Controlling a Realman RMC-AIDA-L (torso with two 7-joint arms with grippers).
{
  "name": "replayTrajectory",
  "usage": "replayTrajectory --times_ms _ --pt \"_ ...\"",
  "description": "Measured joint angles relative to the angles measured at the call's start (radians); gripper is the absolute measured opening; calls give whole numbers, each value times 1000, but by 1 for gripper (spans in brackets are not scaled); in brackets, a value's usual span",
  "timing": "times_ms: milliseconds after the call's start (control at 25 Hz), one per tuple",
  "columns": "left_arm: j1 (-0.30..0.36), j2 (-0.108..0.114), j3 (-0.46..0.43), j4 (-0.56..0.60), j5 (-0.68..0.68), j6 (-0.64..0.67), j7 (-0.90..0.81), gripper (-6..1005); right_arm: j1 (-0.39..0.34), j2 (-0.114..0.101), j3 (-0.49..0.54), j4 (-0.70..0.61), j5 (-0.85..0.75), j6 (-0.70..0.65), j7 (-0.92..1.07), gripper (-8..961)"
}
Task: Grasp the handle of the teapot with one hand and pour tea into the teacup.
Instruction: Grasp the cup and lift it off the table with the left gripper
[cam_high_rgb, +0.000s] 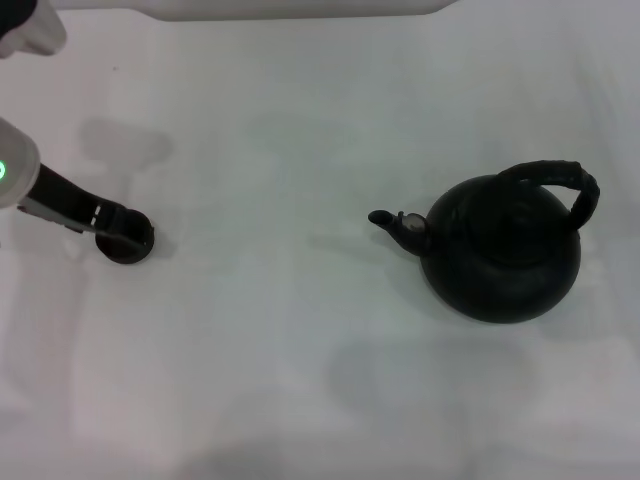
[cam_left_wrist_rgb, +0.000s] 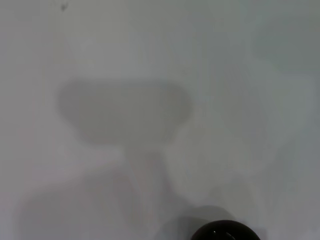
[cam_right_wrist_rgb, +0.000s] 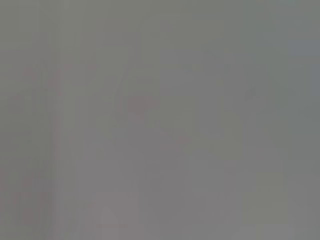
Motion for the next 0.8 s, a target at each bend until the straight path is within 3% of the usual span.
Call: replayTrajectory --times_ms 800 --pt "-65 4 8 -210 -38 107 38 878 7 0 0 -2 0 -3 0 884"
